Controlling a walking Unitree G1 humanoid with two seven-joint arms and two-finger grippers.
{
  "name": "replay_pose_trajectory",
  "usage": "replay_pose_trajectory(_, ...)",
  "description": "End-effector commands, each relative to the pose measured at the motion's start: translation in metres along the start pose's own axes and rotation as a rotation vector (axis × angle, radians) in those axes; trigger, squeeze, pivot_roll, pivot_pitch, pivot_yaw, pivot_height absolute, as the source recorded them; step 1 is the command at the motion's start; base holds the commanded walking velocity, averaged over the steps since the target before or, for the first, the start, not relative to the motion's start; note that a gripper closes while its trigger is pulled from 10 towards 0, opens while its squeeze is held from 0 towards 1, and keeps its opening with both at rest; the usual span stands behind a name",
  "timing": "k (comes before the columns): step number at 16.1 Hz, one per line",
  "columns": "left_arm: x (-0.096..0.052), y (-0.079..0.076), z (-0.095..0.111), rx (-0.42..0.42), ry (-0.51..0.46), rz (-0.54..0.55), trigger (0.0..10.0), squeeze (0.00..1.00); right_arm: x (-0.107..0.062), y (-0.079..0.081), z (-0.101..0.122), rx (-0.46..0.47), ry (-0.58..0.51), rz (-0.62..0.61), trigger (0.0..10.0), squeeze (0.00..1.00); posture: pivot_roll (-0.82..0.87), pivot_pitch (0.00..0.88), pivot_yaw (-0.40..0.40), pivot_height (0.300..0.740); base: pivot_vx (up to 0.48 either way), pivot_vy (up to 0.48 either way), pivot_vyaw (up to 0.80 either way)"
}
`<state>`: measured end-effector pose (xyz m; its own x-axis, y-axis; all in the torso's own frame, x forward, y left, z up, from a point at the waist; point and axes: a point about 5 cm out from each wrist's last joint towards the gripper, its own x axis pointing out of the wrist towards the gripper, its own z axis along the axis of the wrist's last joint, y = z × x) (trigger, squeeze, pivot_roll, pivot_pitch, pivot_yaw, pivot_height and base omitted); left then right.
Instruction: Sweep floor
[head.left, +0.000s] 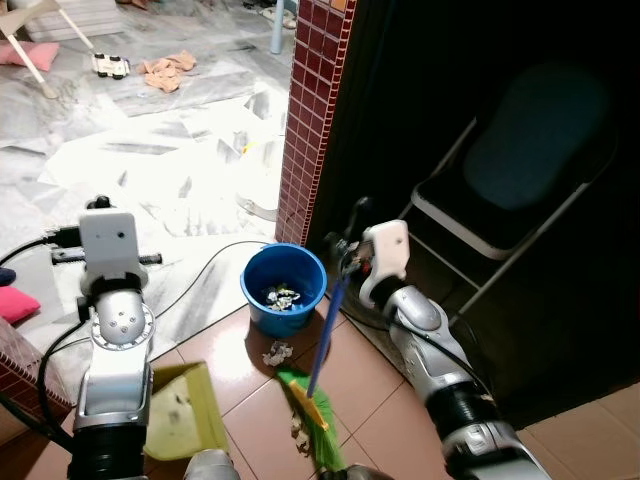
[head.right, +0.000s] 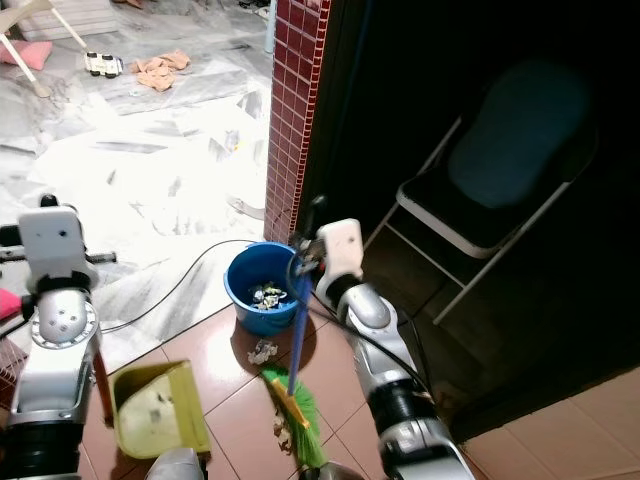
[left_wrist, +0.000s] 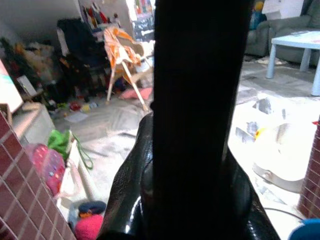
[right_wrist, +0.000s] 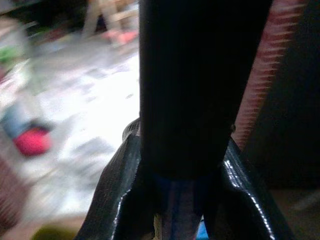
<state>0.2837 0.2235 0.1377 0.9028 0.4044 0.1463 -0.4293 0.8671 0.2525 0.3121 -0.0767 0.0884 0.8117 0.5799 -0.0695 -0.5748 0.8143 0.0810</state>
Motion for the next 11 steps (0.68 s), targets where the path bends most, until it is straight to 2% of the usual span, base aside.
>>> replay_pose_trajectory(1, 0.005, -0.002, 0.016, -0.013, -0.086, 0.024, 10.0, 0.0, -0.007, 0.001, -0.009, -0.002, 0.067, 0.068, 10.0, 0.0, 0.09, 0.058, -0.125, 0.74, 0.0, 0.0, 0.0)
replay_pose_trajectory(4, 0.005, -0.009, 0.013, -0.036, -0.073, 0.028, 10.0, 0.0, -0.015, -0.011, -0.005, -0.041, 0.099, 0.104, 10.0, 0.0, 0.07, 0.071, -0.125, 0.74, 0.0, 0.0, 0.0)
replay_pose_trajectory(5, 0.003, -0.012, 0.012, -0.056, -0.098, 0.017, 10.0, 0.0, -0.018, -0.015, -0.005, -0.058, 0.104, 0.118, 10.0, 0.0, 0.06, 0.077, -0.127, 0.74, 0.0, 0.0, 0.0)
replay_pose_trajectory(6, 0.001, -0.013, 0.008, -0.041, -0.067, -0.003, 10.0, 0.0, -0.021, -0.017, -0.003, -0.065, 0.1, 0.134, 10.0, 0.0, 0.06, 0.082, -0.129, 0.74, 0.0, 0.0, 0.0)
replay_pose_trajectory(9, -0.005, -0.015, 0.001, -0.05, -0.014, -0.016, 10.0, 0.0, -0.023, -0.027, 0.006, -0.098, 0.061, 0.069, 10.0, 0.0, 0.05, 0.097, -0.131, 0.74, 0.0, 0.0, 0.0)
replay_pose_trajectory(11, -0.008, -0.019, -0.006, -0.064, 0.027, -0.003, 10.0, 0.0, -0.023, -0.025, 0.008, -0.087, 0.051, 0.015, 10.0, 0.0, 0.05, 0.1, -0.135, 0.74, 0.0, 0.0, 0.68)
